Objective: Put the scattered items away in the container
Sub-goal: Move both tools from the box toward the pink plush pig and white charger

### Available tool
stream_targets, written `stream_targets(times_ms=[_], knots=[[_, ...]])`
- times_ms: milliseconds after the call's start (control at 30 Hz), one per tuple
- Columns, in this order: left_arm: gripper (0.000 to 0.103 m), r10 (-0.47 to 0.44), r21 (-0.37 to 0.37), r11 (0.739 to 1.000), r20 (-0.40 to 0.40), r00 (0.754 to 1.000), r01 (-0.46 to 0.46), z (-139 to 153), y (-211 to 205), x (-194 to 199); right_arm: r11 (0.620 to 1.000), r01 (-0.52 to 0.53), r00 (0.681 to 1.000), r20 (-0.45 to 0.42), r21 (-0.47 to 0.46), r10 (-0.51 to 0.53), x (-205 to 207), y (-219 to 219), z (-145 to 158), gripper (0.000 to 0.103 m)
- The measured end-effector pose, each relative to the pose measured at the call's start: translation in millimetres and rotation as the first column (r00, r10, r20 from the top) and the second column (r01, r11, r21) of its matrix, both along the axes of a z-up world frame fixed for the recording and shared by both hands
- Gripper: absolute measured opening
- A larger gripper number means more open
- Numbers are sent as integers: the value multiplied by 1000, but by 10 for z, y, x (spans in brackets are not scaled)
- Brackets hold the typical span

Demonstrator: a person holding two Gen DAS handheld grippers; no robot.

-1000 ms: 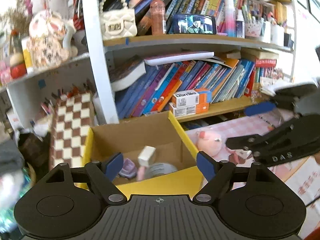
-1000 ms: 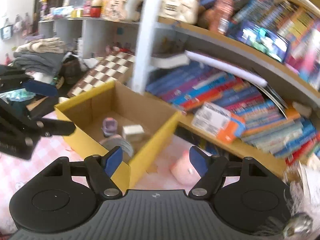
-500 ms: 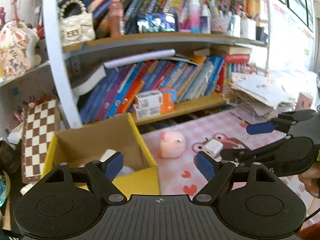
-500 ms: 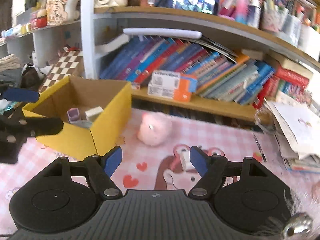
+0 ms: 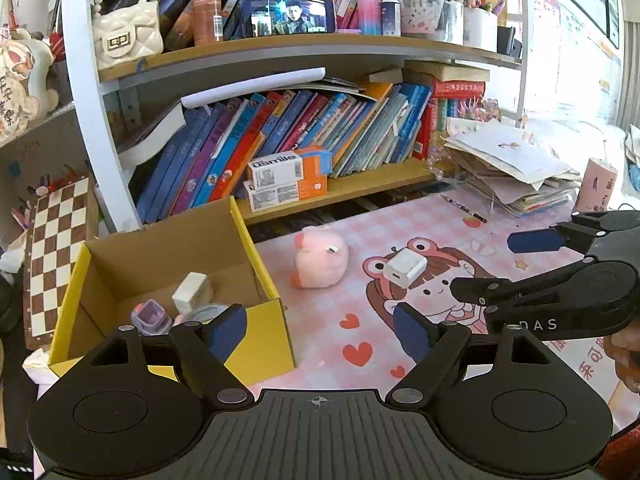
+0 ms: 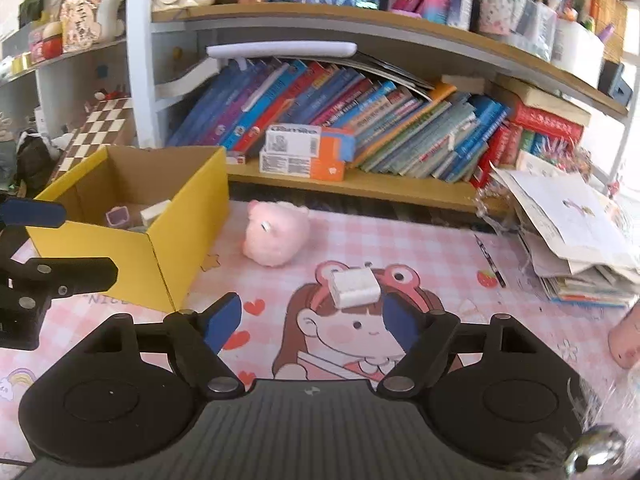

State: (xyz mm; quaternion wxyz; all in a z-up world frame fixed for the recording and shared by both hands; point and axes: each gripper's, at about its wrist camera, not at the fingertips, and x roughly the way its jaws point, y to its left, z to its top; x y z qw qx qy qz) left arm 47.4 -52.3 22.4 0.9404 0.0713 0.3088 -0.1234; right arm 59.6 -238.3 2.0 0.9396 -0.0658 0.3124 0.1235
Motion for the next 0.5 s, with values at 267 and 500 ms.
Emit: stream_targets(times_ms=[267, 500], knots=[[84, -2, 13, 1000, -16, 1000, 2, -49, -58, -12, 999, 39, 999, -14, 18, -39, -11, -58, -55, 81], [87, -10, 21, 1000, -33, 999, 11, -82, -127, 24, 997, 66, 997, -29, 34, -65, -1, -124, -95, 84]])
